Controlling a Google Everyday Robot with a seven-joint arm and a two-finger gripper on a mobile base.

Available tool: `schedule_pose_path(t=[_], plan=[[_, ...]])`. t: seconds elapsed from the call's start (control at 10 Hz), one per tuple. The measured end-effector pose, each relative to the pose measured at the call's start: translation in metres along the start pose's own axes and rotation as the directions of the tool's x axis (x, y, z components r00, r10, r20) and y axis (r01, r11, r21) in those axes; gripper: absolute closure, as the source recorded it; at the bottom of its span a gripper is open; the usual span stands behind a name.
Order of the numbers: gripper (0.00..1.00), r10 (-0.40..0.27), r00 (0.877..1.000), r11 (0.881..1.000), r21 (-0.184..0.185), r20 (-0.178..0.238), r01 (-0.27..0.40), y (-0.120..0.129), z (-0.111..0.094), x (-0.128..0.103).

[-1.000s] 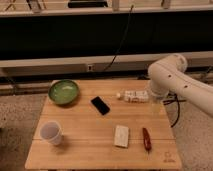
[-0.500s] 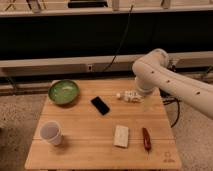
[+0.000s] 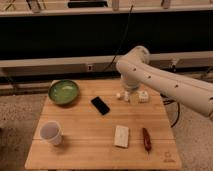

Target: Place the eraser in the ceramic cup

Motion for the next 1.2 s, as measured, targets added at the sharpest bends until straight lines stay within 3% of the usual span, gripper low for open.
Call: schedule_pose_path(t=[0.5, 0.7, 1.2], plan=[[0.20, -0.102, 0.995, 0.995, 0.023, 0.013, 0.102, -0.032, 0.012, -0.043], [0.20, -0.124, 0.992, 0.992, 0.026, 0.018, 0.124, -0.038, 0.018, -0.048], [0.20, -0.213, 0.976, 0.977, 0.022, 0.054, 0.212, -0.054, 0.039, -0.078]])
